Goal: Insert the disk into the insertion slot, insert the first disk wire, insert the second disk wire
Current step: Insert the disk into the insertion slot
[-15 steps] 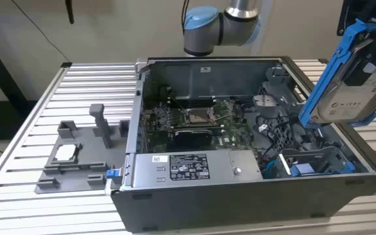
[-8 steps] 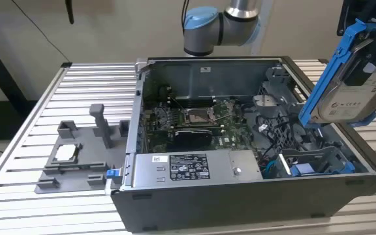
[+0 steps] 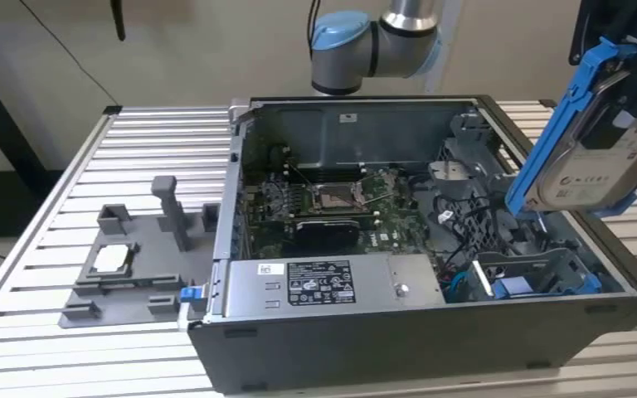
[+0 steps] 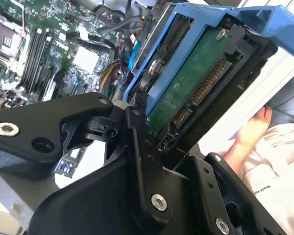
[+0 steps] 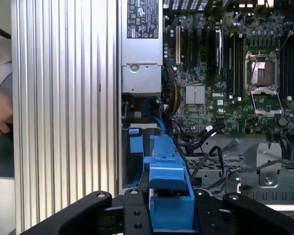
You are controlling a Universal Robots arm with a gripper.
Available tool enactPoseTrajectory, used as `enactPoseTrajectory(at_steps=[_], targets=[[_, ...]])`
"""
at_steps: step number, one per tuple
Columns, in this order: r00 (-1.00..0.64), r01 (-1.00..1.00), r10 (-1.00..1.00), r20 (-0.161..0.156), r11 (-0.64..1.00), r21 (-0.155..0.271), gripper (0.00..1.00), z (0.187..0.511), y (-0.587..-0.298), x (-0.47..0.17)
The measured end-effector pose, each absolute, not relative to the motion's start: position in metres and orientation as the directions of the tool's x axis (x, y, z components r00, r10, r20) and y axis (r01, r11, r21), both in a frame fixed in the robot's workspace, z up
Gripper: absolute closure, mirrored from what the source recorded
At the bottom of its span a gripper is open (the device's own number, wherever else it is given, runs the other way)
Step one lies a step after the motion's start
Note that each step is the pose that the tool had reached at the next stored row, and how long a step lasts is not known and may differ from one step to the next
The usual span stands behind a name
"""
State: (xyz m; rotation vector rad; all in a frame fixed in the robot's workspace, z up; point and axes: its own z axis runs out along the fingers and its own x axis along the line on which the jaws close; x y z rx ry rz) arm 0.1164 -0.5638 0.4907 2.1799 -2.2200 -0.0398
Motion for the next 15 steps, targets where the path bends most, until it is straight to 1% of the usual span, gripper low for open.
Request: enactPoseTrajectory(at_steps=[15], targets=[[-0.018,-0.999,-1.000,0.004,0.018,0.040,0.67,0.471,-0.564,0.118]])
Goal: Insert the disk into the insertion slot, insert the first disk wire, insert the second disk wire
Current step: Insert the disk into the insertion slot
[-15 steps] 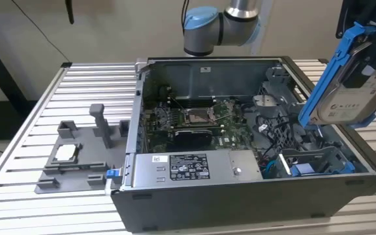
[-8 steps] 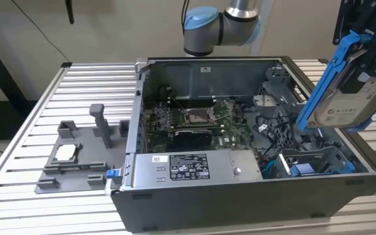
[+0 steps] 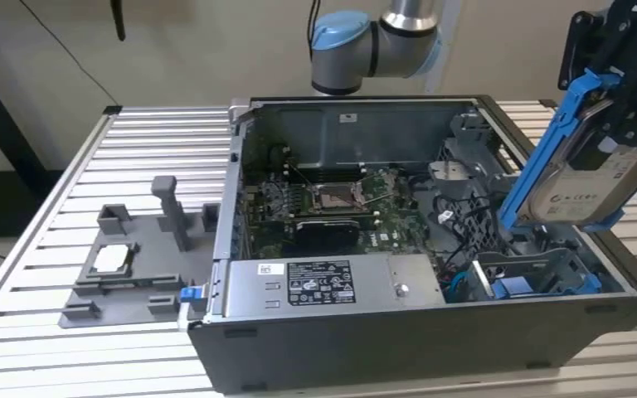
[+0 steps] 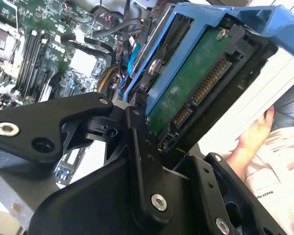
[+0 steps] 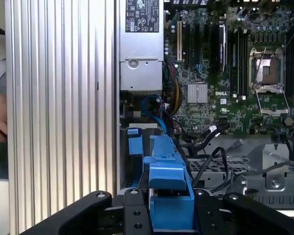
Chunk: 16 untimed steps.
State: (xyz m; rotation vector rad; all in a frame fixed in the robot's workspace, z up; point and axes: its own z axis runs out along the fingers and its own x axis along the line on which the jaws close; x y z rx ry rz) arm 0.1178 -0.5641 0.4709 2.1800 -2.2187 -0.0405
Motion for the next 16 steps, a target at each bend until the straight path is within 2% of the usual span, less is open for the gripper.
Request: enactPoseTrajectory(at_steps=[16], targets=[[-0.017,-0.999,-1.000,0.004,0.017,0.040,0.67,0.450,-0.564,0.118]])
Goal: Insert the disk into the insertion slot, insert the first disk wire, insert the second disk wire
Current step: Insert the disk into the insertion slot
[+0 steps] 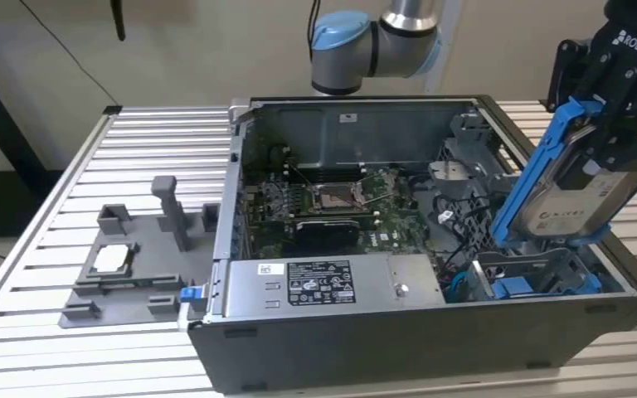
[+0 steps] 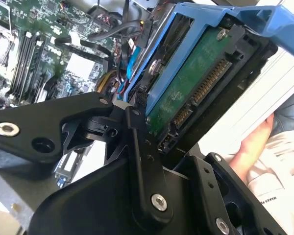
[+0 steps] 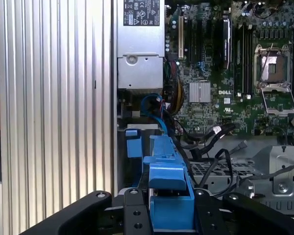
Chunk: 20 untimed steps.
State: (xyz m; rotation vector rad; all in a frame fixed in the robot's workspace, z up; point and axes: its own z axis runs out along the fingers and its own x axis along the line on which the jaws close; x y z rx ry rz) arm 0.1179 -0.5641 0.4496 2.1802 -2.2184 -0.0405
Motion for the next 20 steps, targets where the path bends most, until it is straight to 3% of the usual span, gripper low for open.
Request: enactPoseTrajectory(at_steps=[20], targets=[[-0.009,-0.999,-1.000,0.004,0.009,0.042,0.67,0.426,-0.567,0.118]])
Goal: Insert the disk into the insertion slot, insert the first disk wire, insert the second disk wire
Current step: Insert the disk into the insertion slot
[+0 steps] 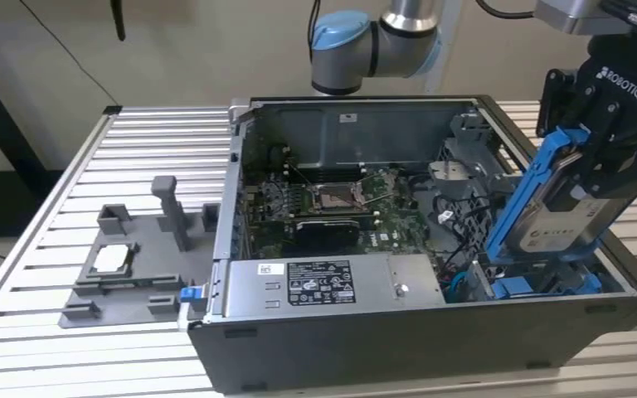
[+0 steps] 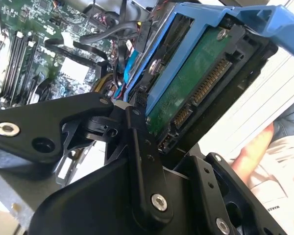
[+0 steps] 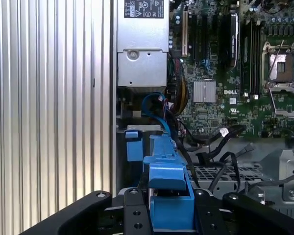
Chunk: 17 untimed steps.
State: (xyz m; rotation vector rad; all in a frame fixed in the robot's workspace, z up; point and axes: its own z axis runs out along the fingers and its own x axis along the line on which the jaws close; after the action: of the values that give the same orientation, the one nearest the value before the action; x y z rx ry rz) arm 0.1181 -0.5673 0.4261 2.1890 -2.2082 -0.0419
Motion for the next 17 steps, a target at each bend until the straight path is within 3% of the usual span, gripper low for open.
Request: enactPoseTrajectory(at_steps=[17], targets=[[-0.009,-0.999,-1.000,-0.001,0.009,0.047,0.67,0.405,-0.573,0.118]])
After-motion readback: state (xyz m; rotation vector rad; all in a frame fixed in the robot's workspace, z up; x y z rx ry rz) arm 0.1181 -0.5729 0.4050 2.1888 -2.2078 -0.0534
